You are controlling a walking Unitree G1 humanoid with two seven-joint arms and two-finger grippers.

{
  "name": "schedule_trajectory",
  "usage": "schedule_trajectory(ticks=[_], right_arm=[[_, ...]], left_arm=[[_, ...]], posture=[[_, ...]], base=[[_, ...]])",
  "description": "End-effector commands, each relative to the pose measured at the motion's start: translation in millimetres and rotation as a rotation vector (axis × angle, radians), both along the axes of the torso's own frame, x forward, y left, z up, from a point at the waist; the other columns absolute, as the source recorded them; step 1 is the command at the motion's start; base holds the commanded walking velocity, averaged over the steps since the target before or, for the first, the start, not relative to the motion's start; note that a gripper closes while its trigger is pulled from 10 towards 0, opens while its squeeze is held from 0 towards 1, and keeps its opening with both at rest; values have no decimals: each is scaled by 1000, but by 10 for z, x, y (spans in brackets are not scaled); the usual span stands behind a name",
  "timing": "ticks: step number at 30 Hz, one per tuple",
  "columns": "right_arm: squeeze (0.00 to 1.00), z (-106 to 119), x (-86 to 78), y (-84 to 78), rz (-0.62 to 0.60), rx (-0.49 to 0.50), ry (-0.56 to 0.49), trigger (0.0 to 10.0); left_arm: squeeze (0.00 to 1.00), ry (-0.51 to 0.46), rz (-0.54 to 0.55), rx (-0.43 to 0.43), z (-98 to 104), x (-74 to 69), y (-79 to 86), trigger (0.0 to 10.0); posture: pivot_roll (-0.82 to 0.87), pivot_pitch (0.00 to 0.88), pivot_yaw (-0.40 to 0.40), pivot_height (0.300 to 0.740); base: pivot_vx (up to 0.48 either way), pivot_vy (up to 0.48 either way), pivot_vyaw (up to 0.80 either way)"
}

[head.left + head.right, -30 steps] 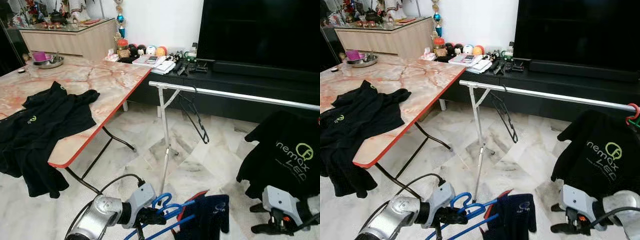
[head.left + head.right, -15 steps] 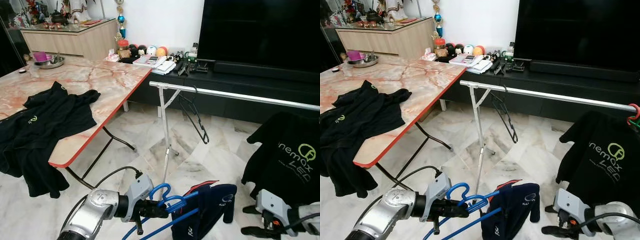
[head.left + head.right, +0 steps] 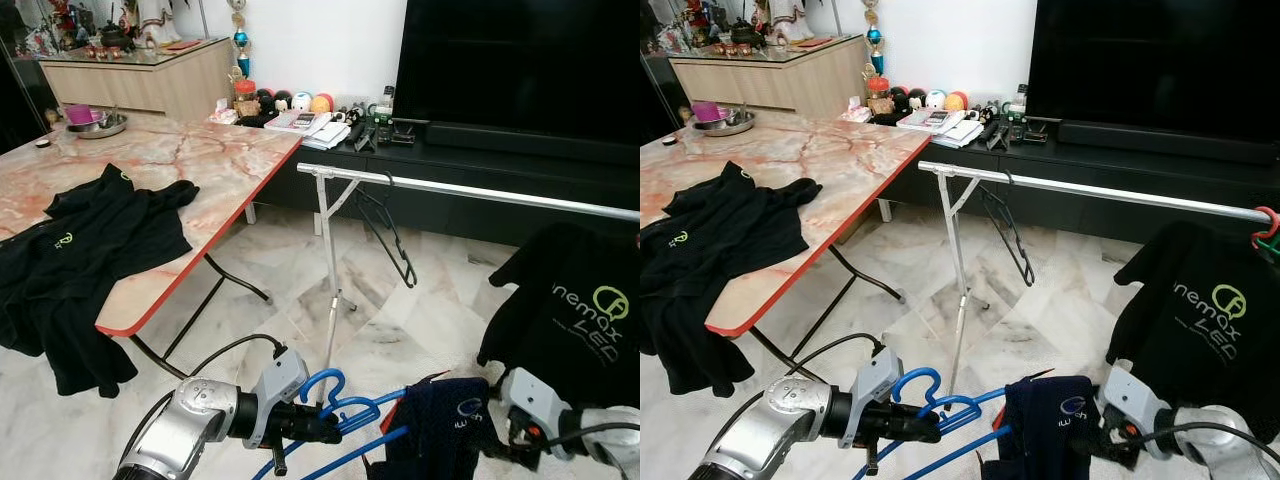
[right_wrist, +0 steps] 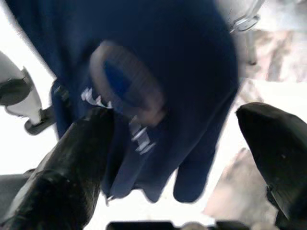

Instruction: Hang hanger

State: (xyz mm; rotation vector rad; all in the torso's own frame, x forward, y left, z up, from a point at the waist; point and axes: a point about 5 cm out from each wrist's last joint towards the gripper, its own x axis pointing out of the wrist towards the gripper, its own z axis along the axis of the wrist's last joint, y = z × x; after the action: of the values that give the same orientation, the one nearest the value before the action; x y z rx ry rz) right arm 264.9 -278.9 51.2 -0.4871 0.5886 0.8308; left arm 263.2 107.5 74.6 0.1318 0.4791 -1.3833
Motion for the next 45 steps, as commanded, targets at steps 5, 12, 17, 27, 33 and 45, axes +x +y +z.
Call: schedule_trajectory(ticks=[5,12,17,27,33,45], right_arm=[[0,-28,10,32,-6,29,-2,10000],[0,-205,-122,151,44,119,112,10000],[0,-269,-133,173,12,119,109,10000],[0,-320,-167,147,-125,230,80,10000],[0,-361,-221,138,-182,290,71,10000],[0,-578,-490,140,-234,310,139,10000]], left_arm=[[0,-19,-50,-46,130,-6,-74,0],[0,-25,-75,-46,168,-4,-118,0],[0,-32,-78,-46,194,8,-127,0],[0,-33,-65,-47,200,23,-119,0],[0,-28,-68,-50,198,35,-124,0],[0,-32,-61,-52,208,68,-119,0]], posture=[[83,0,7,740],[91,0,10,740],[96,0,10,740],[95,0,17,740],[94,0,21,740],[85,0,30,740]], base=[[0,0,0],[0,0,0],[0,0,0],[0,0,0],[0,0,0],[0,0,0]])
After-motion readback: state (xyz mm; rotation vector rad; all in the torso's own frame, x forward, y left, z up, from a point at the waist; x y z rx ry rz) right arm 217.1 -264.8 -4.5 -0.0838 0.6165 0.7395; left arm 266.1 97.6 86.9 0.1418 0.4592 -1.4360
